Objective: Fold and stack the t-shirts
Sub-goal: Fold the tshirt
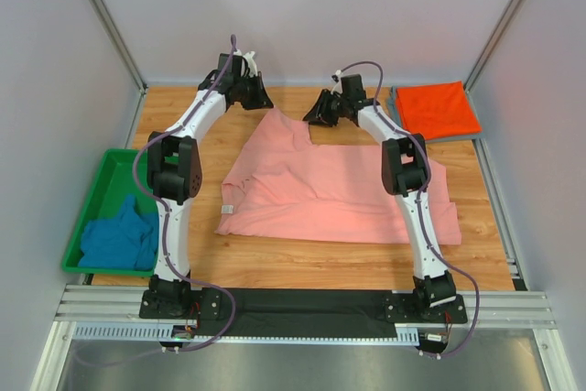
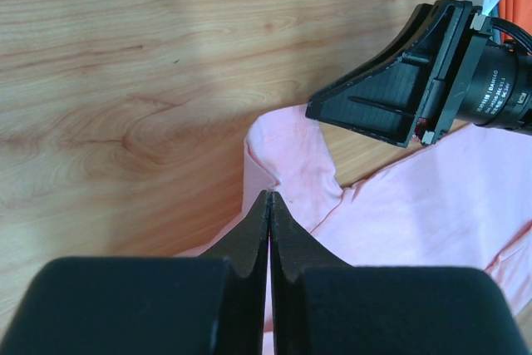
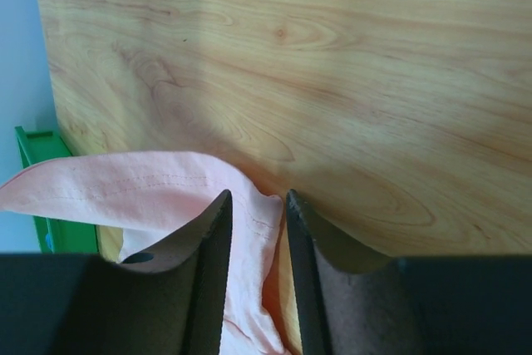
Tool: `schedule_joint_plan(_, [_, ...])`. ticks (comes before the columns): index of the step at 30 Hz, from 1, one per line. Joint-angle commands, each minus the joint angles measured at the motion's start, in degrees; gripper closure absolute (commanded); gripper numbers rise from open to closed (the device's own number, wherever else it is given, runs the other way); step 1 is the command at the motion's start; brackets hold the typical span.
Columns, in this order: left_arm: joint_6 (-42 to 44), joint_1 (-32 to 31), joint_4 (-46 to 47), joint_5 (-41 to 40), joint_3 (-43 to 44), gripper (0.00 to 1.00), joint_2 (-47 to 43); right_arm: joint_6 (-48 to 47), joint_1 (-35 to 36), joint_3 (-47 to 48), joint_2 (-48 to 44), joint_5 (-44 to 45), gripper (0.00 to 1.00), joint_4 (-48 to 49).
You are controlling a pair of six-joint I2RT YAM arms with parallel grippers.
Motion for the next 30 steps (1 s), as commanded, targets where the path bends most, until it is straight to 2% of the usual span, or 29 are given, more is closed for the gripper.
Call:
schedule_joint_plan(1, [1.67,-0.19,-0.17,0.67,1.57,1.0,-1.72,-0.02,0.66,1.74,2.08,1.88,0.67,-0.32])
schedule_joint_plan(5, [1.93,-0.19,-0.96,0.67,1.31,1.0,-1.89,1.12,0.75,1.74,2.25,1.44,0.81,2.31])
schedule_joint_plan(6, [1.94,-0.19,-1.05,0.67,0.96,1.0,-1.98,1.73,0.75,1.82,2.25,1.18,0.92,3.1])
schedule_joint_plan(8, [1.67,-0.19,-0.87,0.67,-0.18,1.0,-2.5,2.09,0.75,1.91,2.16,1.17,1.0,4.25])
schedule_joint_plan(15, [4.13,-0.1,-4.47,-2.31,0.69,1.0,-4.96,0.34,0.49,-2.21,-4.33,0.47,1.0,8.65])
schedule_joint_plan(21, [6.94,-0.1,-10.27,-5.57,0.35,1.0,-9.7,-3.79,-0.13,-11.52,-15.66,-0.32,1.0,9.35])
schedule_joint_plan(30, [5.11,-0.28,-11.76,-4.26,-13.88,1.0,-24.8,-10.38,-0.04,-33.04,-32.71,-1.37,1.0,7.42])
